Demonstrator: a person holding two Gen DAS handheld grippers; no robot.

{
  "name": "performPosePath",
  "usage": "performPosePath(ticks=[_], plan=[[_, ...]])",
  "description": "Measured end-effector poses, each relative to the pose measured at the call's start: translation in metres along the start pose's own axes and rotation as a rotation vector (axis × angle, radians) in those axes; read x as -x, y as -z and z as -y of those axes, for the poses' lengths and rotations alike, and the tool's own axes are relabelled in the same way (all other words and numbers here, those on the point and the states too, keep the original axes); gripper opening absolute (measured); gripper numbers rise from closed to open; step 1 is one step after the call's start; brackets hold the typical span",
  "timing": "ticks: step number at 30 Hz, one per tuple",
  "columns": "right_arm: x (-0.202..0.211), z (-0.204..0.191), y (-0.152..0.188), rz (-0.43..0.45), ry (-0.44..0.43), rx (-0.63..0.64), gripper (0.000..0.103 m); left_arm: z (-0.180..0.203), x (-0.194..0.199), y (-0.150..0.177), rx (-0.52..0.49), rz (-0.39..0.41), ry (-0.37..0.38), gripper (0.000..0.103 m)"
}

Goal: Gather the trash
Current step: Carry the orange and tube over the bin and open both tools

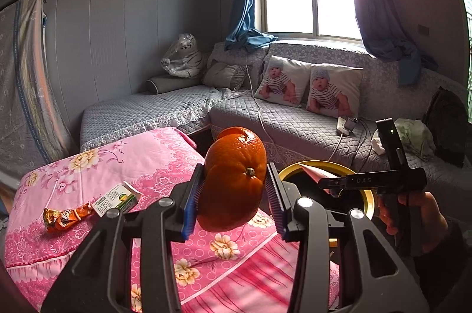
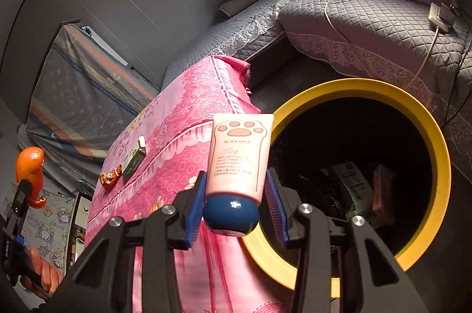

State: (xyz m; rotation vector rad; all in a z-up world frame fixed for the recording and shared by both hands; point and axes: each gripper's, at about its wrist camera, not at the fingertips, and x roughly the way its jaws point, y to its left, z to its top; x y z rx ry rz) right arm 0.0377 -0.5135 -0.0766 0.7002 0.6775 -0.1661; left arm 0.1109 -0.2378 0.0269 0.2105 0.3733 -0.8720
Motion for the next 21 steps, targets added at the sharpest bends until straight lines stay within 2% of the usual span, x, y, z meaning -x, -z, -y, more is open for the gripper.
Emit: performPosePath(ticks=[5,12,21], plan=[[0.001,0.021,0.002,0.042,0.099,-0.006,0.037,0.018,-0.019,-0.003,-0.018,-0.029,0.027,0.039],[-0.009,0.05,-0.002,0.035,0.163,-0.028,0.038,0.039,-0.05,-0.009,-0.017,-0.073,0.075,0.039],[-0.016,0.081,-0.007,0.014,0.173,-0.066,0.038,0.075,-0.094,-0.021,-0.038,-0.102,0.138,0.039]])
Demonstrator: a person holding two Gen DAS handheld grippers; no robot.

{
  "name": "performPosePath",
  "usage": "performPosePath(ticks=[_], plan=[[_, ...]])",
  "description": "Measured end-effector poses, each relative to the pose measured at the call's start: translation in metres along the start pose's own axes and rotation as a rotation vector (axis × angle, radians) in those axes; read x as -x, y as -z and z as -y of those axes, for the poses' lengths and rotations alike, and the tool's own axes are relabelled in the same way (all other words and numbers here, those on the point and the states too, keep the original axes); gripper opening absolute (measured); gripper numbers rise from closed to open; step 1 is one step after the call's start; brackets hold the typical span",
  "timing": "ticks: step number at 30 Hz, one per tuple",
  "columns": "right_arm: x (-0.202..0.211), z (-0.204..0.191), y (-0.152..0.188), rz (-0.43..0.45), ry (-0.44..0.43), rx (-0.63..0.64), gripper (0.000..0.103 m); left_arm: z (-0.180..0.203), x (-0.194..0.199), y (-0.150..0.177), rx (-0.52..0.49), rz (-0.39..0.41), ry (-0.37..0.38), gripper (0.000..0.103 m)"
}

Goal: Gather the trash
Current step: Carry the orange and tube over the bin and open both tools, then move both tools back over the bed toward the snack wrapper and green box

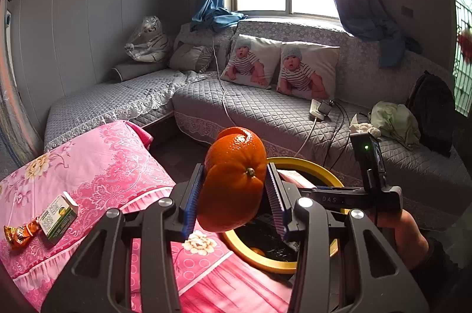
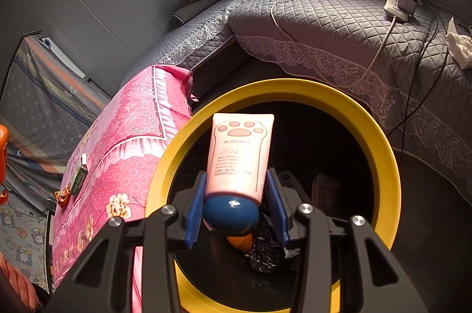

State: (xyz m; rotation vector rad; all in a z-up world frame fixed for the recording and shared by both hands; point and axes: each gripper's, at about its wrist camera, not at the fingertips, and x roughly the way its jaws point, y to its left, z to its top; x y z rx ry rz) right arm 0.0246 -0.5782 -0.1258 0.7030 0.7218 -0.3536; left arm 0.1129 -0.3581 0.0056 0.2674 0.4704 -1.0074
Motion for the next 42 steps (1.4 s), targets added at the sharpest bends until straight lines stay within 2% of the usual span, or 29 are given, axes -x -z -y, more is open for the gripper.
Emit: performPosePath(ticks=[4,5,7,8,16,17,19,20,21,26,31,34,39,42], plan=[[0.0,0.01,-0.001,-0.021,-0.013,-0.009,0.04,0.012,-0.023,-0.007,-0.002,-0.015,0.011,0.04],[0.002,0.011,-0.002,-0.015,-0.009,-0.01,0.044,0.014,-0.028,-0.008,0.001,-0.022,0.018,0.04],[0.012,0.016,-0.001,0.015,0.002,-0.022,0.054,0.018,-0.04,-0.009,-0.001,-0.042,0.023,0.04],[0.018,0.02,-0.002,0.032,0.001,-0.03,0.056,0.02,-0.046,-0.009,0.004,-0.052,0.024,0.04],[0.081,0.057,0.006,0.168,-0.017,-0.141,0.062,0.046,-0.101,0.009,-0.018,-0.164,0.07,0.043],[0.088,0.06,0.008,0.181,-0.02,-0.147,0.062,0.049,-0.108,0.013,-0.022,-0.18,0.074,0.045],[0.1,0.063,0.013,0.202,-0.022,-0.145,0.064,0.051,-0.118,0.022,-0.015,-0.197,0.068,0.062],[0.105,0.064,0.014,0.21,-0.023,-0.143,0.067,0.048,-0.118,0.025,-0.005,-0.194,0.056,0.08],[0.109,0.063,0.016,0.217,-0.025,-0.14,0.068,0.045,-0.118,0.027,0.012,-0.185,0.046,0.09],[0.117,0.056,0.023,0.232,-0.06,-0.106,0.072,0.007,-0.099,0.026,0.097,-0.121,0.007,0.092],[0.108,0.023,0.028,0.196,-0.147,-0.027,0.074,-0.061,-0.052,0.014,0.155,0.017,-0.136,0.092],[0.1,-0.003,0.028,0.168,-0.181,0.024,0.074,-0.113,-0.016,0.008,0.179,0.092,-0.29,0.094],[0.088,-0.046,0.026,0.135,-0.215,0.095,0.075,-0.205,0.058,0.004,0.269,0.185,-0.473,0.094],[0.081,-0.071,0.025,0.109,-0.231,0.138,0.076,-0.249,0.093,0.006,0.261,0.203,-0.619,0.095]])
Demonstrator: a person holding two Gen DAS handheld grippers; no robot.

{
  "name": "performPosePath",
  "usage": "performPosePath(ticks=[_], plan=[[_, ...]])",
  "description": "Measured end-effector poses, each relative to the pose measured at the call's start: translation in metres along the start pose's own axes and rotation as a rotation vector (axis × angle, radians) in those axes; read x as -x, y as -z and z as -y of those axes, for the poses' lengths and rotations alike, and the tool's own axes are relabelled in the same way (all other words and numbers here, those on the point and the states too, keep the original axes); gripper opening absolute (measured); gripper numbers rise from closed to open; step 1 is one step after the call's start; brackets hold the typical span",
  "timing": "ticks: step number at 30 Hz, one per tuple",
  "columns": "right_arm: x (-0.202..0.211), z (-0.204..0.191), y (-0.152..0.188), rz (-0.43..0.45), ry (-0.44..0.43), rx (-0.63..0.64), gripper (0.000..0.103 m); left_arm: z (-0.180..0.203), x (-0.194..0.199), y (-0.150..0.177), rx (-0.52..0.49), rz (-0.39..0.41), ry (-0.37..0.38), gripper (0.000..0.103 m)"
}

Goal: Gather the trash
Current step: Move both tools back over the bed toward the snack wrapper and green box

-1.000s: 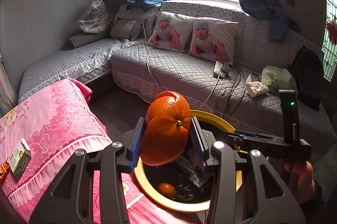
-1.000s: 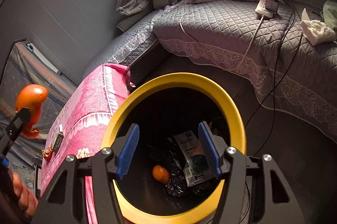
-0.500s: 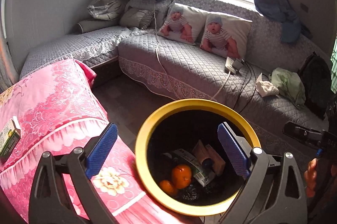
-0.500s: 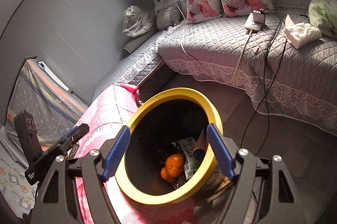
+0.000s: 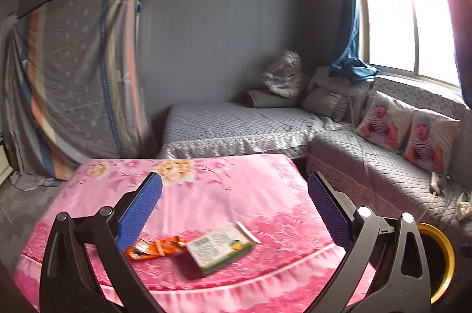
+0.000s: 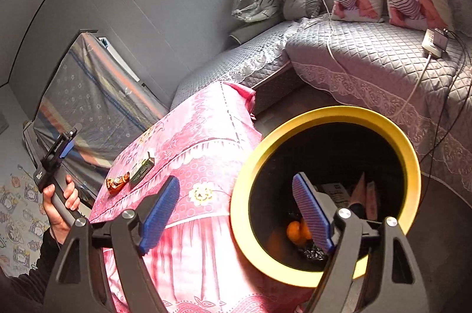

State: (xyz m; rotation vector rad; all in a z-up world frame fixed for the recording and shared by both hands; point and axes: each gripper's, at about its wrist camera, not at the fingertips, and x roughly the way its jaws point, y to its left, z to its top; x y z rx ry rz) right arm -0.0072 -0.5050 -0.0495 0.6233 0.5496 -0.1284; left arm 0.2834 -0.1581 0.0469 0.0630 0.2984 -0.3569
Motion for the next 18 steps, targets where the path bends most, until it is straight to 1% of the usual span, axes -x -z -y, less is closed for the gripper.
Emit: performPosePath(ticks=[3,5,7,8,10,12,16,18], plan=[[-0.013,-0.025,-0.002,-0.029,-0.005,0.049,0.076,-0.052,0.003,-0.014,-0.013,0.023,-0.105,0.095],[-0.021,-0.039,-0.002,-0.044,-0.005,0.079,0.078,-0.09,0.011,-0.022,0.027,0.049,-0.131,0.095],[-0.029,-0.054,-0.002,-0.057,-0.006,0.105,0.08,-0.127,0.017,-0.027,0.063,0.067,-0.135,0.095],[-0.034,-0.06,-0.003,-0.064,-0.009,0.116,0.08,-0.143,0.016,-0.027,0.069,0.059,-0.118,0.095],[-0.043,-0.074,-0.003,-0.082,-0.015,0.14,0.08,-0.167,0.008,-0.021,0.066,0.008,-0.049,0.095],[-0.053,-0.089,-0.003,-0.1,-0.023,0.167,0.08,-0.184,-0.006,-0.003,0.052,-0.041,-0.026,0.095],[-0.075,-0.119,-0.001,-0.138,-0.034,0.236,0.08,-0.192,-0.04,0.047,-0.034,-0.168,0.032,0.095],[-0.084,-0.133,0.0,-0.156,-0.04,0.264,0.08,-0.193,-0.055,0.066,-0.055,-0.217,0.085,0.095]])
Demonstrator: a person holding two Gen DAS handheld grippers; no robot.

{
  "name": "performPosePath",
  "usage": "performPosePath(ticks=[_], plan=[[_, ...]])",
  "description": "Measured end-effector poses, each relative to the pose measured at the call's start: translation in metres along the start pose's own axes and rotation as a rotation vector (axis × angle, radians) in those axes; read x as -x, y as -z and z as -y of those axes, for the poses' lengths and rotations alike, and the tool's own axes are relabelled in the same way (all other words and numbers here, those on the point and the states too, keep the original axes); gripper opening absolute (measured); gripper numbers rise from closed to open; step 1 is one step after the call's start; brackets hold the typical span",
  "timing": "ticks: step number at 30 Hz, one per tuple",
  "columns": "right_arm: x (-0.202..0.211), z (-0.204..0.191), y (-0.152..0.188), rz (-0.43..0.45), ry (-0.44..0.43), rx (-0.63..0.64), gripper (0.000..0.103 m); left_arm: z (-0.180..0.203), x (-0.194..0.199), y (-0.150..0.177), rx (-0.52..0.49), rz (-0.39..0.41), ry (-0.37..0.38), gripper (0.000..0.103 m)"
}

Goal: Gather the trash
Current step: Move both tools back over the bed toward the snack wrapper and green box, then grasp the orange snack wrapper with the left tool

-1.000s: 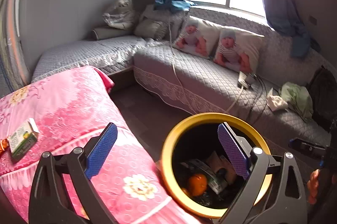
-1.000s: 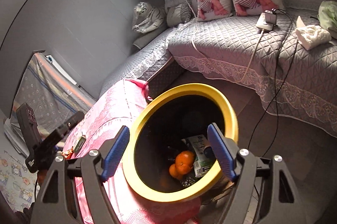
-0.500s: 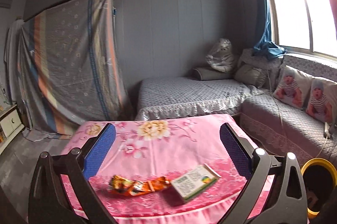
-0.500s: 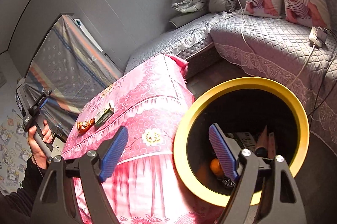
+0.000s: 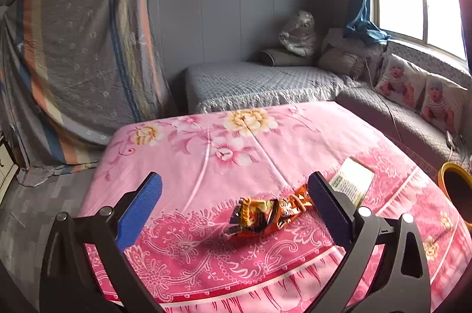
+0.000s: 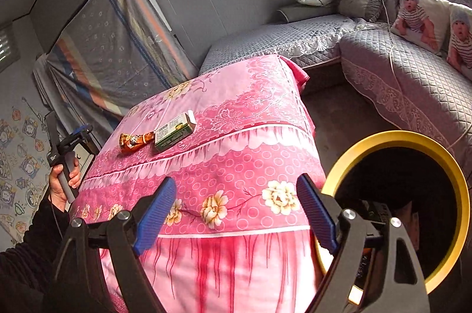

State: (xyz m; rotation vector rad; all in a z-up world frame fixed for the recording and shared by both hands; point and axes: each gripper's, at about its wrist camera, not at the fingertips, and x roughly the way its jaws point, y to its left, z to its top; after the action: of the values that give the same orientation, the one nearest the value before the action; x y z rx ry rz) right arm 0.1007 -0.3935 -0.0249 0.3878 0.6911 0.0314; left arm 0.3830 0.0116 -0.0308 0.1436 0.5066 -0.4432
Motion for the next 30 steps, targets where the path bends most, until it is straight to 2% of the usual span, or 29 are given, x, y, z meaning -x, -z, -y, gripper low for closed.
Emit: performPosePath(ticks=[6,10,14,18,19,20,23,24,26,30], plan=[[-0.021,-0.027,-0.005,-0.034,-0.012,0.065,0.08,0.009,-0.037,0.026,-0.116,-0.092,0.098,0.095],[-0.031,-0.033,-0.007,-0.05,-0.019,0.086,0.08,0.018,-0.057,0.031,-0.173,-0.149,0.125,0.095],[-0.037,-0.031,-0.007,-0.059,-0.03,0.075,0.08,0.013,-0.078,0.034,-0.138,-0.199,0.147,0.094],[-0.04,-0.029,-0.006,-0.07,-0.04,0.07,0.08,0.019,-0.095,0.044,-0.169,-0.243,0.151,0.093],[-0.041,-0.029,-0.007,-0.072,-0.042,0.068,0.08,0.019,-0.097,0.045,-0.172,-0.244,0.156,0.088],[-0.041,-0.029,-0.006,-0.074,-0.045,0.066,0.08,0.02,-0.098,0.046,-0.172,-0.249,0.167,0.07],[-0.042,-0.03,-0.008,-0.087,-0.067,0.059,0.081,0.021,-0.098,0.047,-0.172,-0.249,0.181,0.057],[-0.042,-0.032,-0.008,-0.087,-0.068,0.06,0.081,0.022,-0.096,0.047,-0.179,-0.244,0.181,0.047],[-0.042,-0.036,-0.009,-0.088,-0.077,0.068,0.081,0.024,-0.092,0.047,-0.181,-0.242,0.193,0.04],[-0.049,-0.047,-0.015,-0.118,-0.156,0.042,0.081,0.029,-0.077,0.047,-0.201,-0.224,0.202,0.036]])
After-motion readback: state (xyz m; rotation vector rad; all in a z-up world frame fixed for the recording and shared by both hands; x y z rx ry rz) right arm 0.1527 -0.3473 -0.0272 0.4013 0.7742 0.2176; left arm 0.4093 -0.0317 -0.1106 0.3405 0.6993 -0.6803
